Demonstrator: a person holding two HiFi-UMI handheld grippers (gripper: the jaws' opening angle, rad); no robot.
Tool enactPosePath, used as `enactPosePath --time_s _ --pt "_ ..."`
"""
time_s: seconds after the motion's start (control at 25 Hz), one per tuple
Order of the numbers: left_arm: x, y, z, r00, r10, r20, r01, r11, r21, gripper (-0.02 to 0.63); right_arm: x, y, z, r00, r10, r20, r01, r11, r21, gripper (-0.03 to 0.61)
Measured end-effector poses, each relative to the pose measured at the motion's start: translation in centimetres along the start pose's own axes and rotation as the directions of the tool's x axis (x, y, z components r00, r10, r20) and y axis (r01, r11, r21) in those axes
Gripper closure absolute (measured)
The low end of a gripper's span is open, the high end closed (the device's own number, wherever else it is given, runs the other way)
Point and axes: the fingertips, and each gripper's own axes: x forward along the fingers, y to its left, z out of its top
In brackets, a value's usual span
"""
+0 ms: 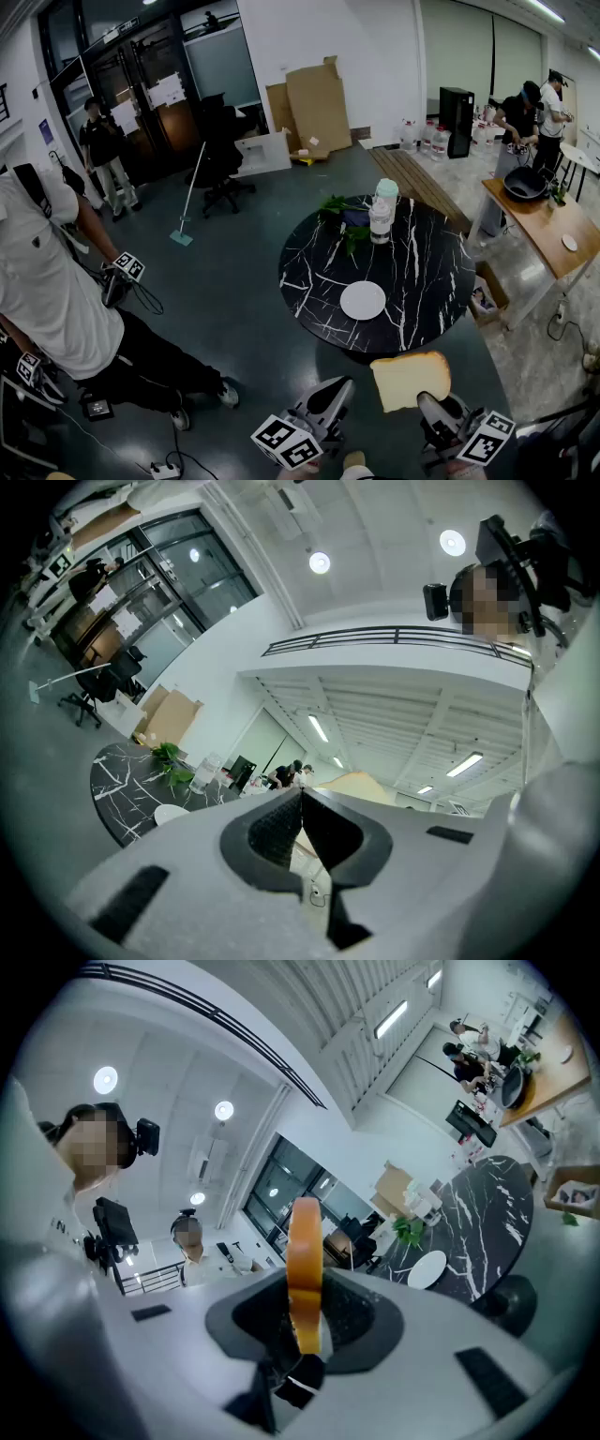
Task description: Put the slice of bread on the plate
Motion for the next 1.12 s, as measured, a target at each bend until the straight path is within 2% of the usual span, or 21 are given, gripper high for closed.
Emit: enactPosePath --time_s 0.2,0.56,0.84,1.12 --pt "1.2 3.9 1.2 1.0 0.012 0.013 -0.012 1.0 0.001 0.604 3.4 -0.9 -0.2 1.0 0.014 -0.015 -0.014 1.0 0.003 0.486" --pt "1.9 6.9 1.3 0.998 0.051 0.043 -0.049 0.998 -0.051 0.604 6.4 -4.5 -0.1 0.999 -0.007 -0.037 0.008 0.999 0.041 0.486" --pt "4.1 9.6 2.5 0.993 0.108 0.044 -0.107 0.994 -0.022 0.604 10.1 -7.8 1.3 0.996 0.027 -0.08 -0.021 0.997 0.073 0.486" --pt "8.7 12.4 4.1 0.989 0.128 0.071 -0.128 0.992 -0.005 0.604 12.5 -12.9 4.1 0.996 0.004 -0.092 0.005 0.995 0.1 0.486"
